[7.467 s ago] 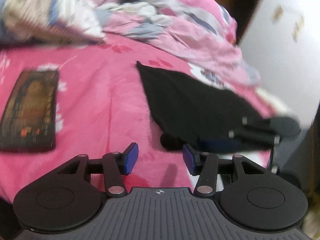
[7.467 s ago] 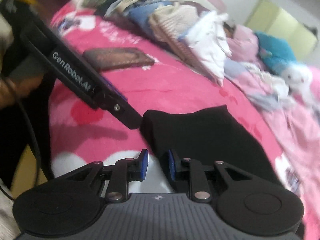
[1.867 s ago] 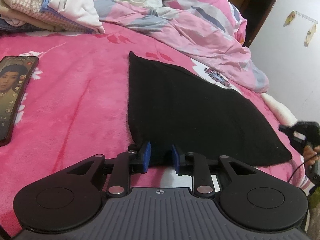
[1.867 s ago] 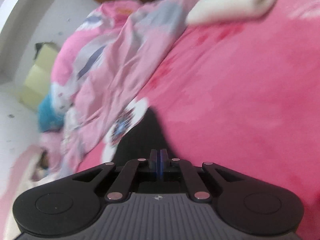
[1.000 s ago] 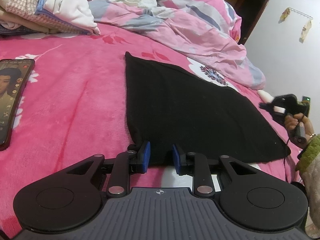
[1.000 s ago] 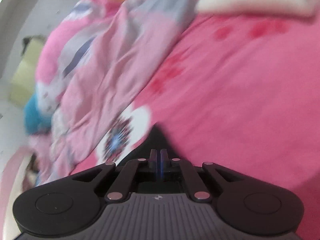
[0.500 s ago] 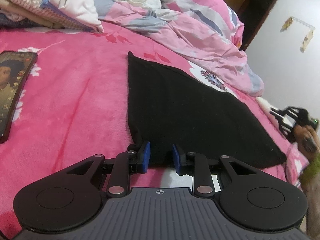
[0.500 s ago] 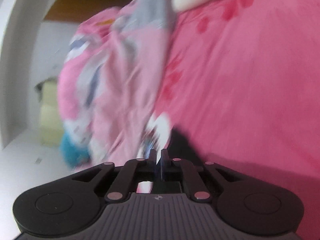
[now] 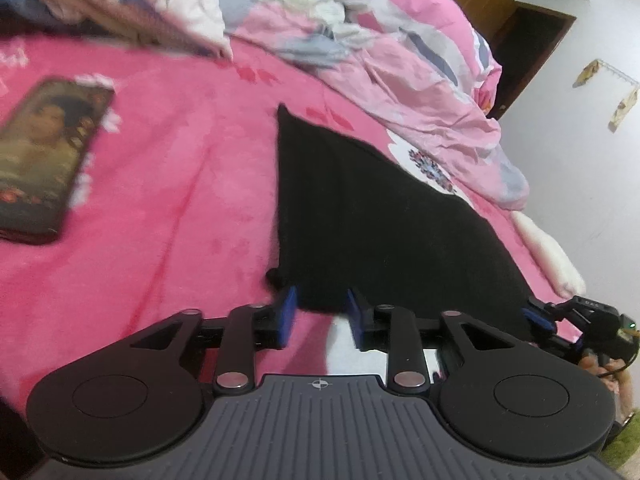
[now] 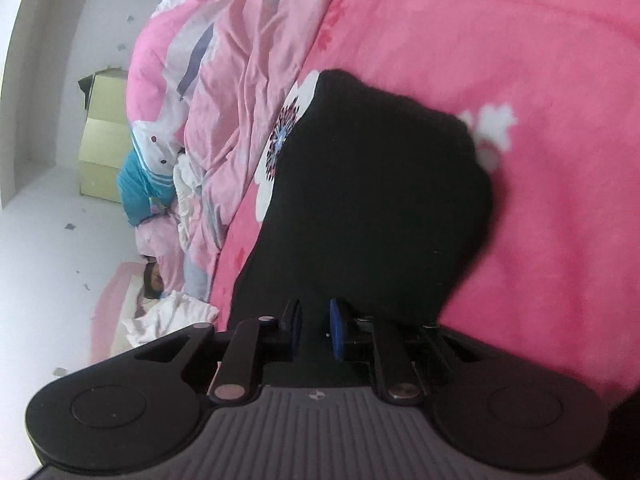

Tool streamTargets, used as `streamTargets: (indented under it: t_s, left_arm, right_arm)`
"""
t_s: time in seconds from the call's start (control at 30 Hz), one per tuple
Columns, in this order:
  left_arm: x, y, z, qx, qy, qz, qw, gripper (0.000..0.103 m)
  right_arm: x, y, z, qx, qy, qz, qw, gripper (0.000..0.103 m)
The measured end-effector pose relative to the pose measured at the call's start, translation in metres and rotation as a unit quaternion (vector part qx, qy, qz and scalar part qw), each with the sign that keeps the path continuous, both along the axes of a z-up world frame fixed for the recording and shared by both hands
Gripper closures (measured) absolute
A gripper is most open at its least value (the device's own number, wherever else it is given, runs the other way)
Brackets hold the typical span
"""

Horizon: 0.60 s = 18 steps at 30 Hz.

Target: Fold clothes

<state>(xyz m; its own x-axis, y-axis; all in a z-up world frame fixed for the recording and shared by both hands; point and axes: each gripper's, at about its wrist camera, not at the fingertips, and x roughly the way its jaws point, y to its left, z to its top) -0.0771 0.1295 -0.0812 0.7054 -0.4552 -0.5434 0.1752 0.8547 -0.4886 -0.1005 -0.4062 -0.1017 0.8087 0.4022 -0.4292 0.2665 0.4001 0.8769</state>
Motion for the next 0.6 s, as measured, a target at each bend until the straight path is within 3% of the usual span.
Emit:
streamTargets:
  t_s: [0.17,0.23,0.33,0.43,0.53,0.6]
  left_arm:
    - [0.0,-0.02,0.033,0.03,-0.071,-0.037,0.9963,0.07]
    - [0.015,-0.034,0.038,0.041,-0.078,-0.054,0.9947,0.07]
    - [0.047,-0.052,0.031,0.045,-0.068,-0.062,0.9948,0.071]
    - [0.077,-0.06,0.012,0.025,-0.034,-0.05,0.9979,0.071]
    - [0.085,-0.049,-0.005,0.045,0.005,0.003,0.999,0.077]
    - [0.08,-0.028,-0.007,0.012,0.024,0.04,0.9988,0.084]
  right_arm:
    - [-0.007,0.009,0.0,-0.05,-0.03,0.008,0.998,0.088]
    - [-0.011,0.011,-0.001,-0.065,-0.05,0.009,0.997,0.088]
    - [-0.02,0.014,-0.001,-0.081,-0.085,0.002,0.993,0.087]
    - [-0.03,0.013,0.001,-0.077,-0.13,-0.011,0.988,0.084]
    - [-0.036,0.003,-0.003,-0.042,-0.153,-0.031,0.987,0.083]
    - [-0.035,-0.004,-0.008,-0.01,-0.16,-0.038,0.986,0.083]
